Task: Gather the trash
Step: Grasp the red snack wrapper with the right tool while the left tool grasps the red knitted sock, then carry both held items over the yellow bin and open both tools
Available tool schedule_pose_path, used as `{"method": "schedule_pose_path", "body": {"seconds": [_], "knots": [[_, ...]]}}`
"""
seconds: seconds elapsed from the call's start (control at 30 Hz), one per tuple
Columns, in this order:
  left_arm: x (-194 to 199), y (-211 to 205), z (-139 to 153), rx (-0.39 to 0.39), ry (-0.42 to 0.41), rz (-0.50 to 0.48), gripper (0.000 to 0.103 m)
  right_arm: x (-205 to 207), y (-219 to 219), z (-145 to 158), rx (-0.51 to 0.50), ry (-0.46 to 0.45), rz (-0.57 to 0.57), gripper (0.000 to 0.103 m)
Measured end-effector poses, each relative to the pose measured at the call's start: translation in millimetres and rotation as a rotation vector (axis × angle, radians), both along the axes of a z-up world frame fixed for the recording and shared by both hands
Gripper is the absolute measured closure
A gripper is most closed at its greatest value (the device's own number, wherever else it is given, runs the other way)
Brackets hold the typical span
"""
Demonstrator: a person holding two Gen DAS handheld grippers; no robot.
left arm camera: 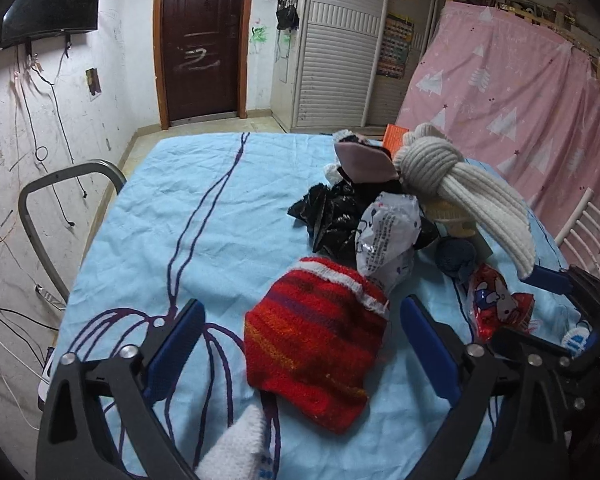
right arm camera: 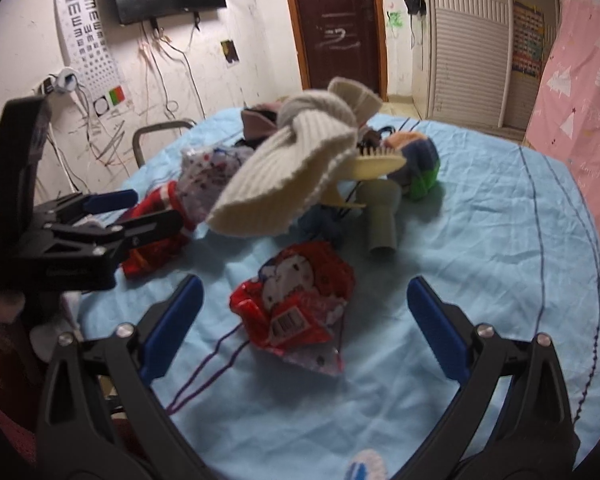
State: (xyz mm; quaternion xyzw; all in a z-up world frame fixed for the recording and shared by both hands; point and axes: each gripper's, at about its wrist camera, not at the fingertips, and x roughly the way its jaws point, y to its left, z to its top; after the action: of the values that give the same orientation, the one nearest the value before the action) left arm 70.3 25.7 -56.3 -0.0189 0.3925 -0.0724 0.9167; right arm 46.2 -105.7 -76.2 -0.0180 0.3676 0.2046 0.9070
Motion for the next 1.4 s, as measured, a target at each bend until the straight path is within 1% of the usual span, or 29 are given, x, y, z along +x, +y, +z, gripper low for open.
{"method": "schedule_pose_path", "body": {"seconds": [0.07, 0.1, 0.13, 0.17, 0.2, 0.23, 0.27, 0.3, 0.33, 0.4, 0.47, 0.5, 0.53, 0.57, 0.8, 0.93, 1.0, 1.13, 1.23, 1.4], "knots": [[2.5, -0.2, -5.5, -0.012, 0.021, -0.014, 0.040, 3.2, 2.1, -2.3, -0.005, 0.016, 0.000, 0.007], [3.6, -0.2, -7.5, -0.015, 0.028, -0.016, 0.044, 2.5, 1.4, -1.9, -0.005, 0.015, -0.001, 0.009], [4.3, -0.4, -9.0, -0.018, 0.032, -0.018, 0.049, 3.0, 1.5, -2.2, -0.009, 0.015, -0.002, 0.017], [3.9, -1.5, -9.3, -0.014, 0.028, -0.019, 0.053, 3.9, 2.7, -3.9, -0.014, 0.021, -0.003, 0.026], [3.4, -2.5, -9.2, -0.016, 0.028, -0.022, 0.055, 4.9, 3.1, -6.2, -0.013, 0.033, -0.001, 0.030], [2.7, -3.6, -9.4, -0.018, 0.028, -0.025, 0.060, 5.2, 2.3, -7.6, -0.010, 0.040, 0.001, 0.035], [1.8, -5.5, -9.8, -0.015, 0.026, -0.028, 0.065, 5.0, 1.8, -9.0, -0.011, 0.044, 0.004, 0.037], [0.7, -7.2, -10.1, -0.013, 0.026, -0.032, 0.068, 4.2, 1.8, -9.4, -0.014, 0.040, 0.005, 0.038], [0.0, -8.5, -10.5, -0.009, 0.026, -0.037, 0.072, 3.2, 1.7, -9.8, -0.017, 0.038, 0.005, 0.040], [-5.6, -14.1, -9.3, 0.008, 0.020, -0.043, 0.077, 0.7, 1.5, -10.5, -0.040, 0.024, 0.001, 0.045], [-9.5, -18.3, -8.9, 0.018, 0.016, -0.040, 0.083, -0.7, 0.1, -11.2, -0.049, 0.013, -0.001, 0.053], [-11.9, -19.6, -8.5, 0.017, 0.016, -0.035, 0.084, -2.0, -1.7, -11.7, -0.052, 0.006, -0.003, 0.055], [-13.5, -21.5, -7.4, 0.014, 0.016, -0.028, 0.085, -3.2, -5.3, -12.3, -0.048, 0.002, -0.007, 0.061], [-16.0, -21.5, -5.9, 0.012, 0.015, -0.022, 0.086, -3.9, -10.0, -12.1, -0.033, 0.004, -0.010, 0.063], [-40.8, -23.9, 17.1, 0.003, -0.026, 0.011, 0.087, -14.2, -46.3, -7.7, 0.048, 0.000, -0.032, 0.063], [-55.6, -32.3, 35.0, 0.016, -0.060, 0.017, 0.087, -19.6, -61.3, 0.3, 0.075, -0.024, -0.055, 0.063], [-61.8, -38.7, 46.6, 0.023, -0.085, 0.009, 0.087, -22.5, -76.5, 6.5, 0.096, -0.044, -0.080, 0.063], [-70.4, -61.5, 69.9, 0.035, -0.137, -0.039, 0.087, -27.0, -112.2, 22.6, 0.135, -0.094, -0.145, 0.063], [-70.6, -83.9, 84.5, 0.028, -0.167, -0.097, 0.087, -29.0, -136.0, 32.6, 0.157, -0.126, -0.195, 0.063], [-58.4, -131.3, 99.2, -0.047, -0.162, -0.220, 0.087, -36.0, -191.6, 39.4, 0.200, -0.169, -0.309, 0.063]]}}
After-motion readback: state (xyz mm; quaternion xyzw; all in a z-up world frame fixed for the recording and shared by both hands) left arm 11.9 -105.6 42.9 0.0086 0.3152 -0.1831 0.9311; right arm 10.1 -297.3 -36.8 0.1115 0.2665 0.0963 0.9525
